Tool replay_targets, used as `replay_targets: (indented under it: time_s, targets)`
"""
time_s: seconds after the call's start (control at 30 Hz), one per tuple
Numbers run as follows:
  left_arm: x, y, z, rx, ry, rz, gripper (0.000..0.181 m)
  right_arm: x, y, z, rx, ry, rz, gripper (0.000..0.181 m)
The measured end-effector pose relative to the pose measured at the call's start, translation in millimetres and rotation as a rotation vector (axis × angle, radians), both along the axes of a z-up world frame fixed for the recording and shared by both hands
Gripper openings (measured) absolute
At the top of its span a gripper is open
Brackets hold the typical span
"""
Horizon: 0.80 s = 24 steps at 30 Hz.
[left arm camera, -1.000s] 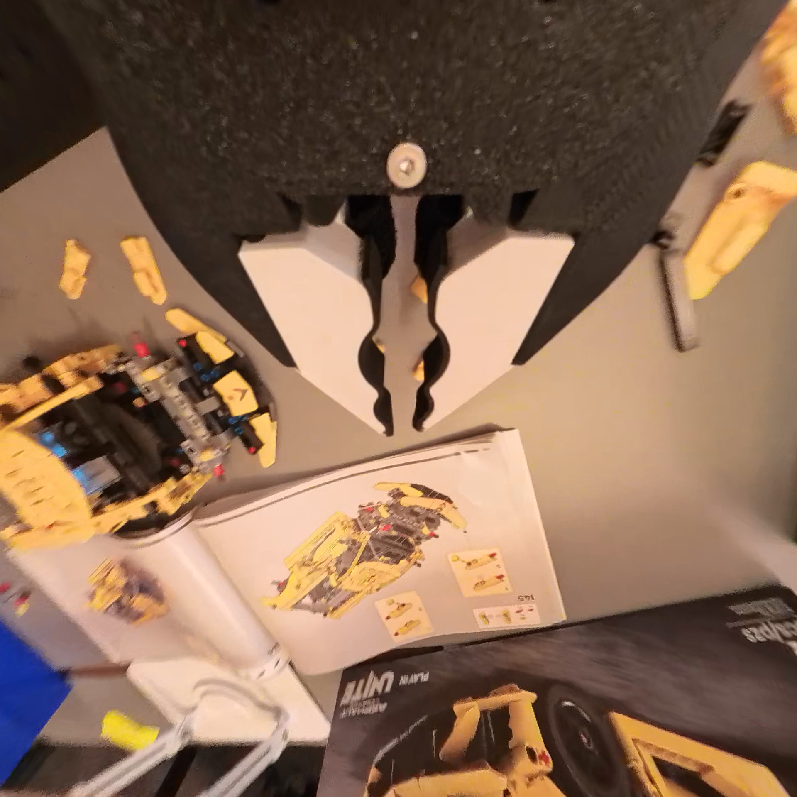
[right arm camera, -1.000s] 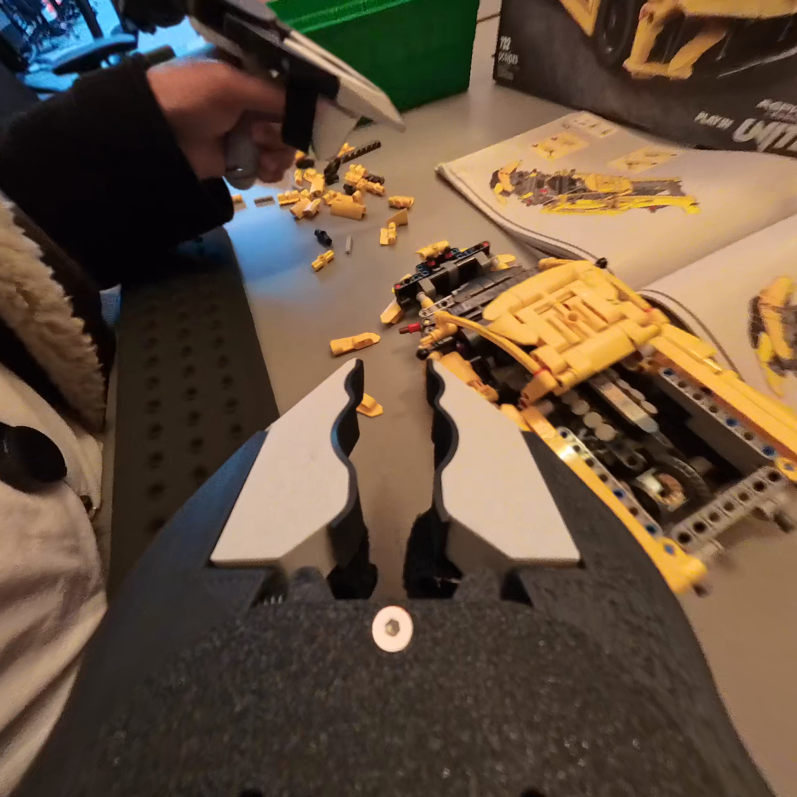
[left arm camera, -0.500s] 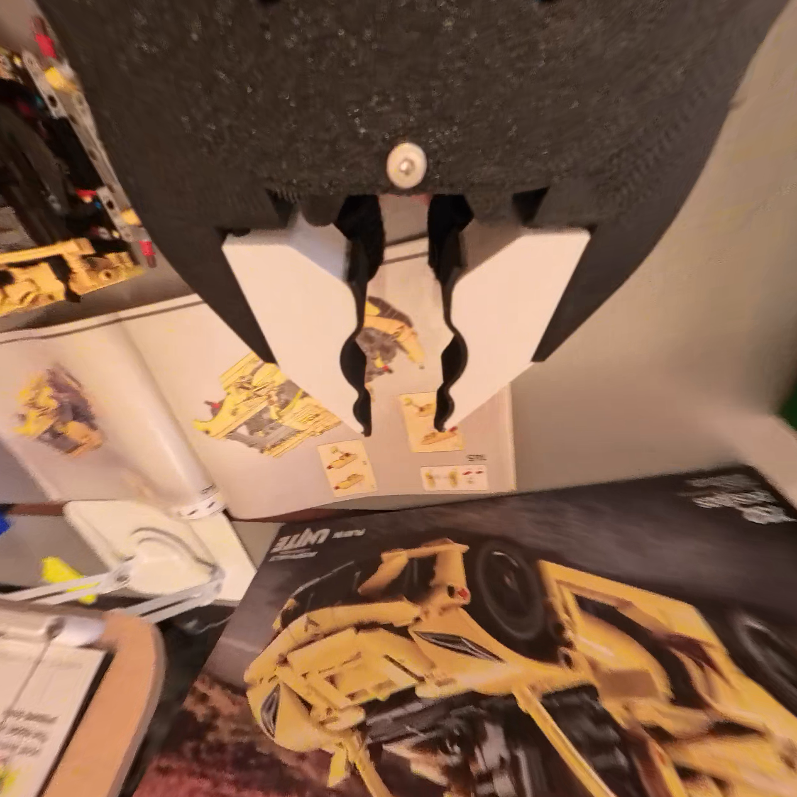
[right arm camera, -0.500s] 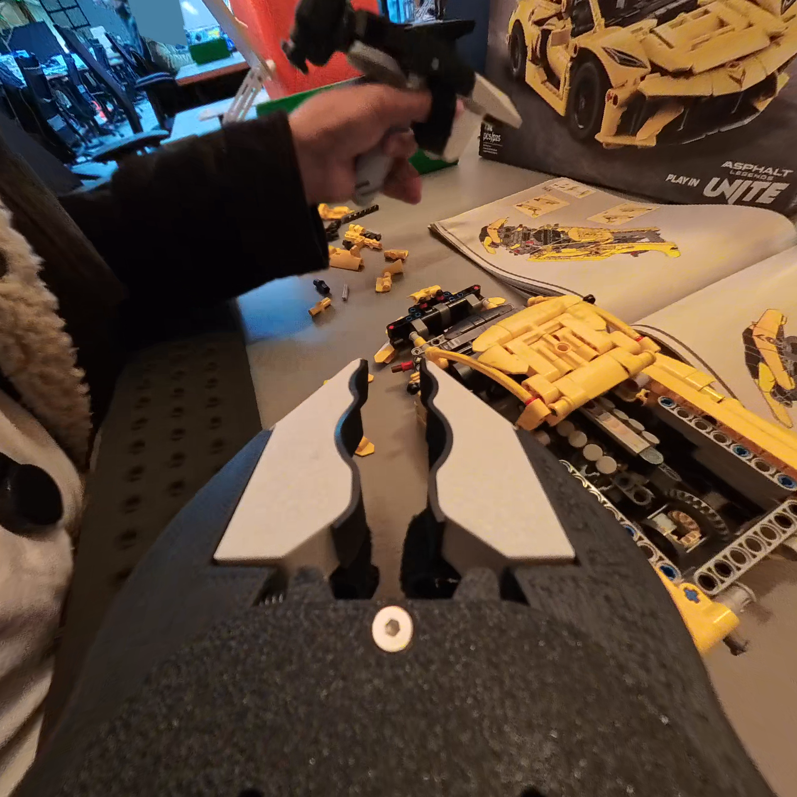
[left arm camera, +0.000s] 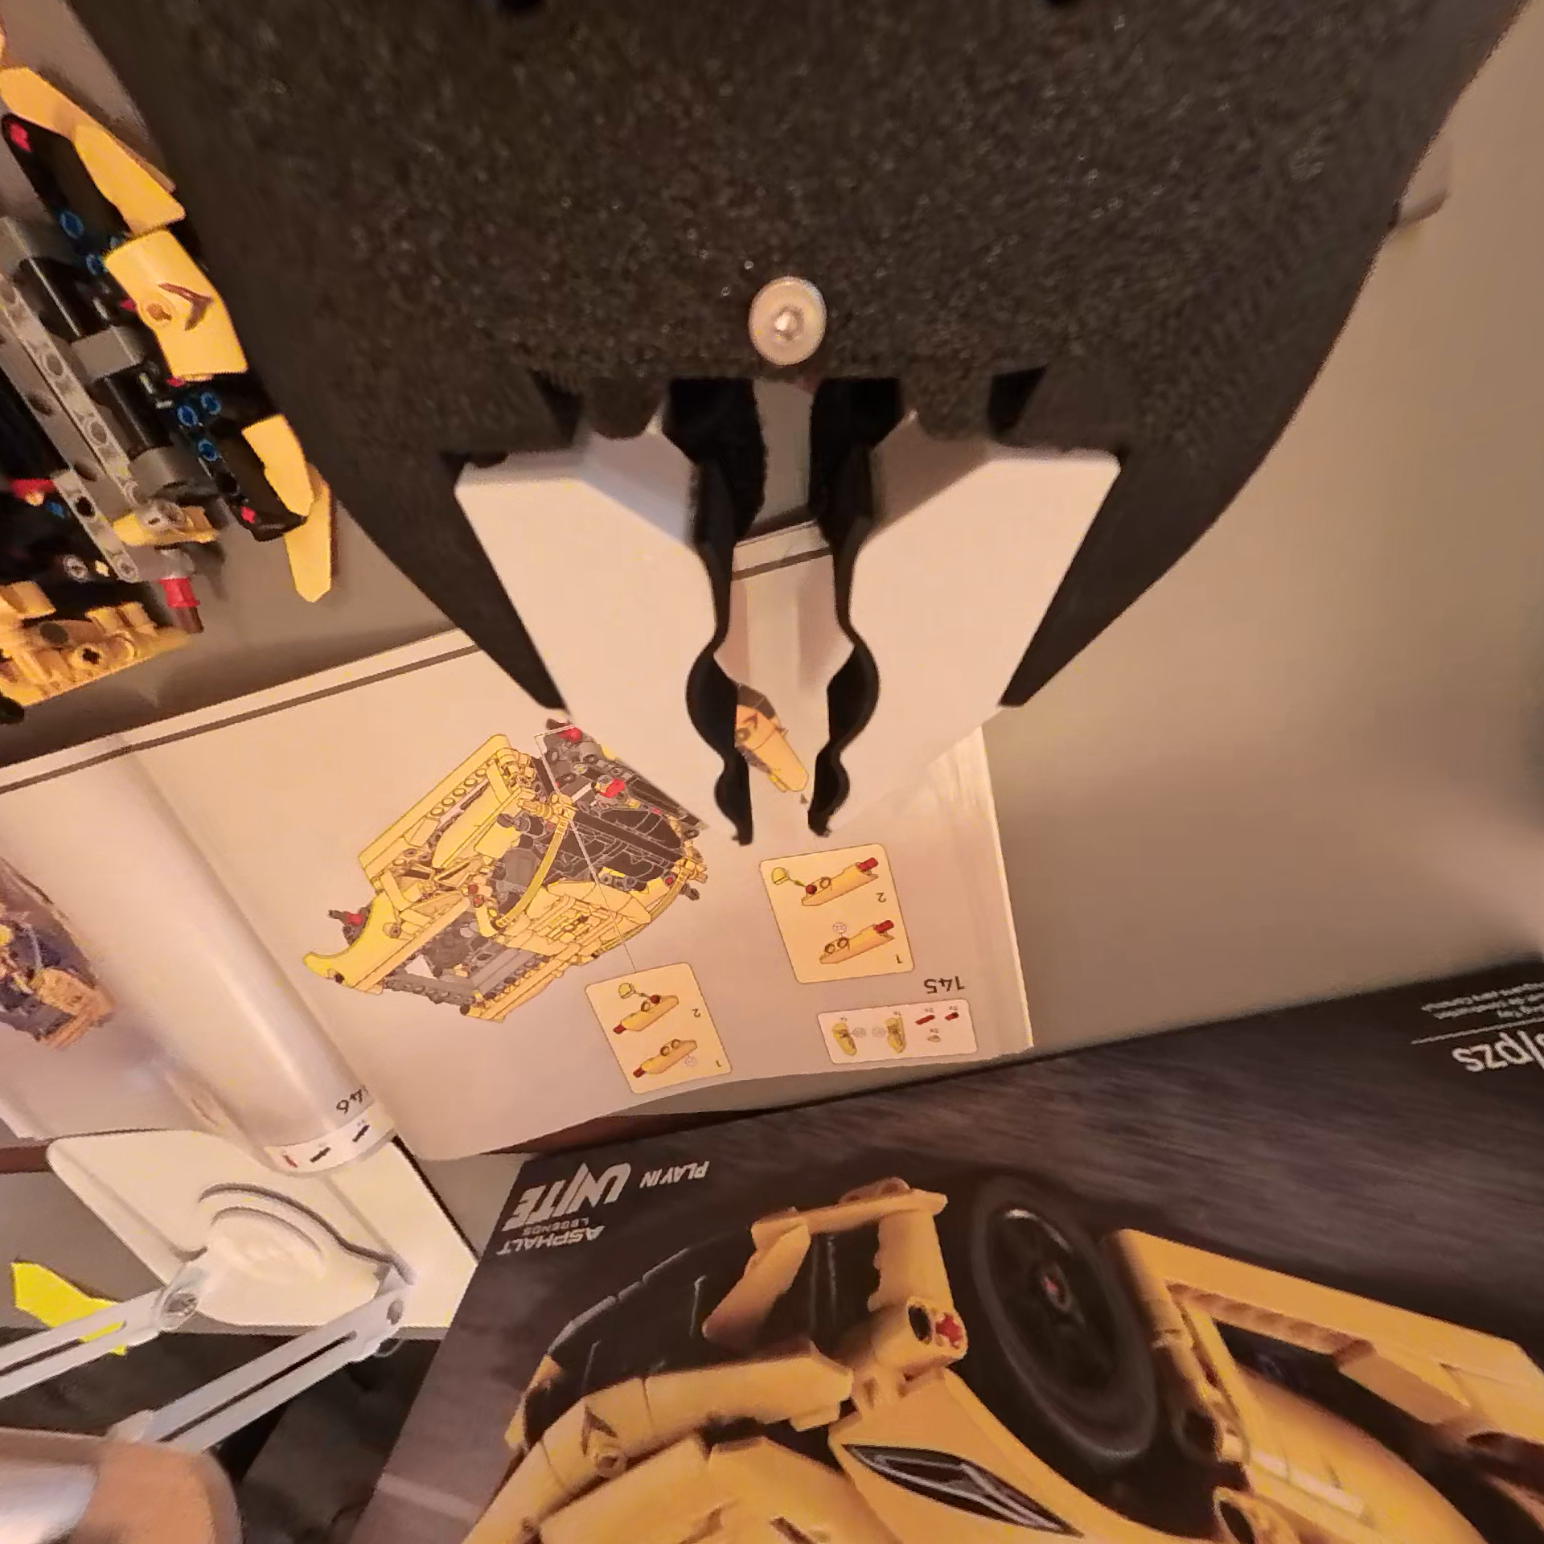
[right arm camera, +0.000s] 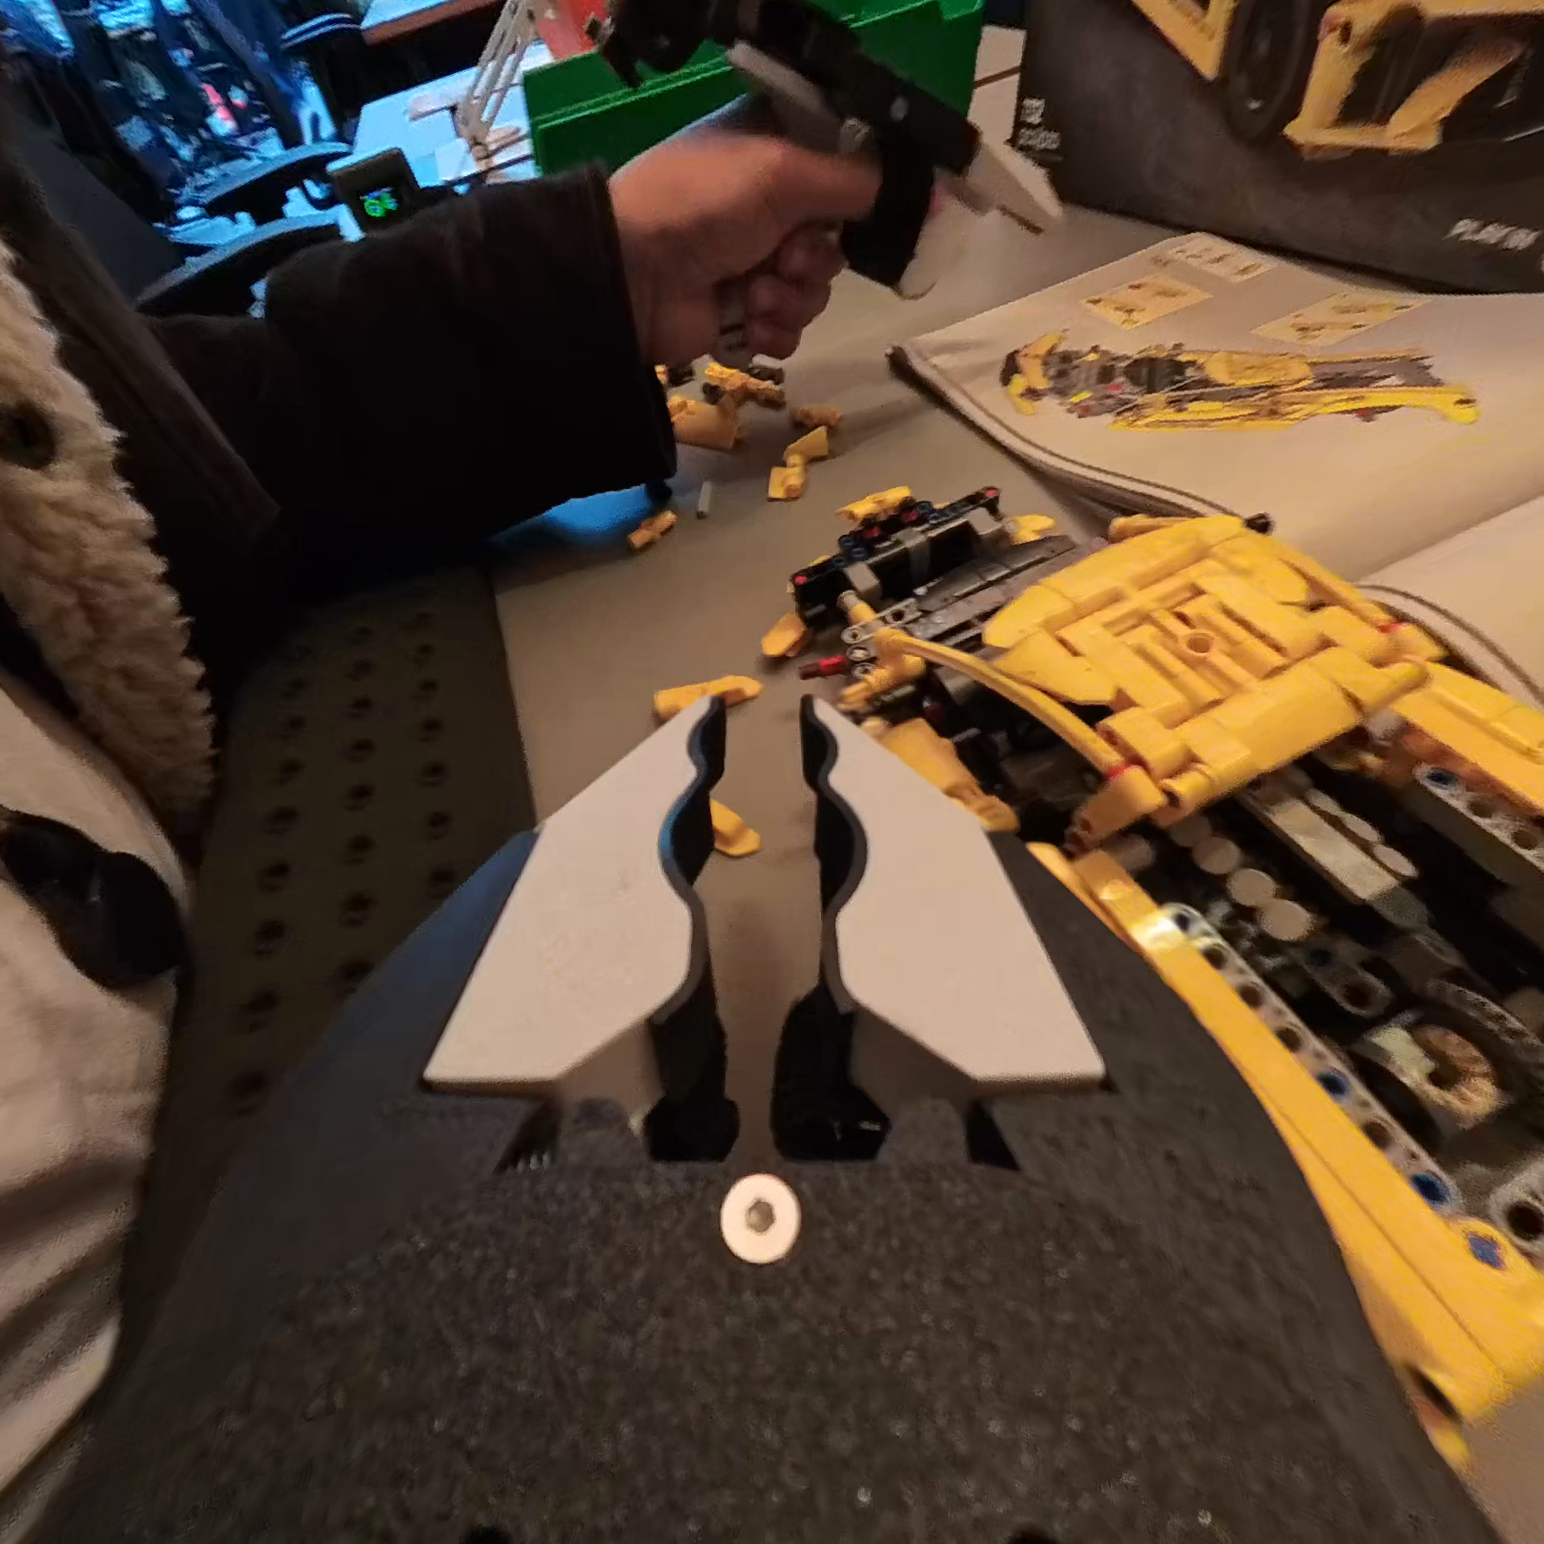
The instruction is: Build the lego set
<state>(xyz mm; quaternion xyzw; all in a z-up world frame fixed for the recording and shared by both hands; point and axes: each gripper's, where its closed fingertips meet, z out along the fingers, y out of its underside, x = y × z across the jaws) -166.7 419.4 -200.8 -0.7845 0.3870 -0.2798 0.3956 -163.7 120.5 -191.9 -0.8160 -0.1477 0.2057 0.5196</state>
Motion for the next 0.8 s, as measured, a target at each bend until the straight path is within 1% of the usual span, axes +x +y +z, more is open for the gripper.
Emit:
replay_targets:
  time_s: [0.03,0.07,0.1,0.17,0.23,0.27,0.33,0.43,0.53,0.63,0.8]
  targets:
    - [1,-1,2,0.006,-0.003,-0.005,0.014,-8,0,0,-0.017,0.025,0.029,0.018]
    - [2,-3,3,0.008,-0.006,-0.012,0.014,-20,-2,-2,-0.064,0.045,0.077,0.025]
    - [3,-5,3,0.009,-0.008,-0.02,0.014,-31,-5,-9,-0.132,0.035,0.129,0.028]
    - [5,-8,5,0.017,-0.007,-0.03,0.014,-42,-6,-22,-0.194,-0.084,0.18,0.029]
    - [5,-9,6,0.027,-0.003,-0.036,0.014,-39,-2,-28,-0.172,-0.21,0.164,0.025]
    - [5,-9,7,0.029,-0.004,-0.037,0.014,-37,-3,-31,-0.171,-0.24,0.163,0.022]
    - [4,-10,9,0.022,-0.017,-0.039,0.014,-35,-7,-40,-0.213,-0.254,0.177,0.021]
    - [4,-11,13,0.009,-0.038,-0.042,0.014,-34,-11,-49,-0.271,-0.271,0.178,0.025]
    - [4,-12,13,0.001,-0.04,-0.046,0.014,-26,-11,-53,-0.284,-0.327,0.152,0.025]
    - [6,-13,13,-0.006,-0.044,-0.054,0.014,-20,-10,-53,-0.262,-0.356,0.16,0.022]
    - [5,-14,14,-0.006,-0.043,-0.059,0.014,-23,-9,-50,-0.265,-0.358,0.261,0.022]
